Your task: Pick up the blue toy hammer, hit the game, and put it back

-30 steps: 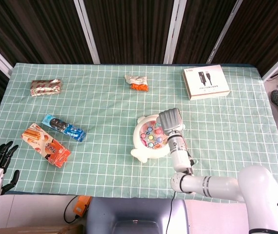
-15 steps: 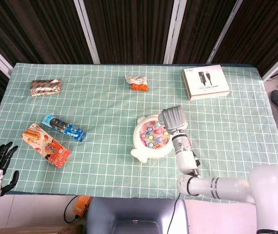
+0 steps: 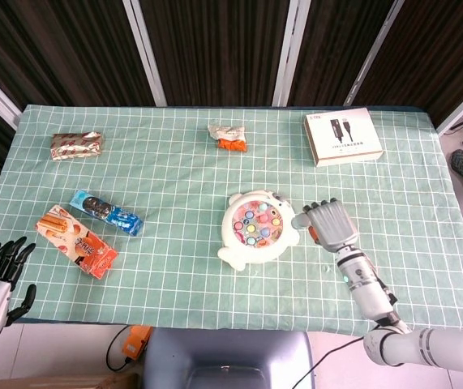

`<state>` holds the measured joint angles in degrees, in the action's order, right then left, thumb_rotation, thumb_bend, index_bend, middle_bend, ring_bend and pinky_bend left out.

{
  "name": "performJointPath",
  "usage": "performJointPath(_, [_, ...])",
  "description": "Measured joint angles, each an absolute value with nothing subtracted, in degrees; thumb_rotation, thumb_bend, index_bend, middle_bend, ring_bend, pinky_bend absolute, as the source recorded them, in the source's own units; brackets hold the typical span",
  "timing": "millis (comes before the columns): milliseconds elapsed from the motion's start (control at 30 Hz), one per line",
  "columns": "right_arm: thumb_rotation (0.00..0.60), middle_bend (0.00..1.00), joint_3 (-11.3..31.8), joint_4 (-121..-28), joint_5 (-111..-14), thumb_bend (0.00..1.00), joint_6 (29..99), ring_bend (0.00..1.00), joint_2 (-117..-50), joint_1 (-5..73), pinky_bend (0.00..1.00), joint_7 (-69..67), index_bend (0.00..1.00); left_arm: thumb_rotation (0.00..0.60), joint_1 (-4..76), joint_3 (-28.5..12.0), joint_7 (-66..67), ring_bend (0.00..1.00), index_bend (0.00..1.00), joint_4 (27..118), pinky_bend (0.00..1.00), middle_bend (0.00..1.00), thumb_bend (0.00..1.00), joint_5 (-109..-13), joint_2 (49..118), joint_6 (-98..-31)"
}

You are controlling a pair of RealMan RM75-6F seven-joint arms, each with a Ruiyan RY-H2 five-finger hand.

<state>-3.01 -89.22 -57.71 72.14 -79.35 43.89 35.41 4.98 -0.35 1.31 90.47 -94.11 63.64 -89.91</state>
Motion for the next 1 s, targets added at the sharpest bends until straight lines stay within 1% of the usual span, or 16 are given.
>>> performJointPath(67, [0.600, 0.66, -4.35, -84.86, -60.66, 0.63, 72.08, 0.62, -79.94, 41.99, 0.66, 30.90, 0.94, 0.600, 5.09, -0.37, 1.55, 0.00, 0.01, 90.50, 0.01, 0.00, 0.49, -94.02, 63.74, -89.67])
performJointPath(200, [0.600, 0.66, -6.25, -72.69, -66.57, 0.63, 71.69, 0.62, -82.75, 38.17, 0.66, 20.40, 0.94, 0.600, 5.43, -0.39, 2.15, 0.00, 0.01, 90.61, 0.01, 0.00, 0.49, -93.62, 63.98, -88.69])
performJointPath(400, [0.600, 0.66, -6.84, -56.88, -73.37, 0.63, 70.62, 0.62, -88.46, 34.14, 0.66, 8.68, 0.94, 0.600, 5.70, -0.51, 2.63, 0.00, 0.01, 90.77, 0.01, 0.00, 0.49, -93.23, 64.18, -88.26])
performJointPath(500, [0.600, 0.66, -6.52, -51.67, -75.54, 0.63, 69.86, 0.62, -90.99, 32.54, 0.66, 4.83, 0.94, 0.600, 5.70, -0.47, 2.72, 0.00, 0.01, 90.74, 0.01, 0.00, 0.48, -93.23, 64.21, -88.25])
performJointPath(700, [0.600, 0.66, -4.68, -45.86, -77.49, 0.63, 67.41, 0.62, -94.15, 31.14, 0.66, -0.09, 0.94, 0.600, 5.84, -0.44, 2.77, 0.00, 0.01, 90.80, 0.01, 0.00, 0.49, -93.10, 64.23, -87.93])
performJointPath(1000, [0.600, 0.66, -1.62, -42.81, -79.36, 0.63, 65.60, 0.62, -96.93, 30.97, 0.66, -2.34, 0.94, 0.600, 5.73, -0.51, 2.49, 0.00, 0.01, 90.77, 0.01, 0.00, 0.48, -92.91, 64.09, -88.21])
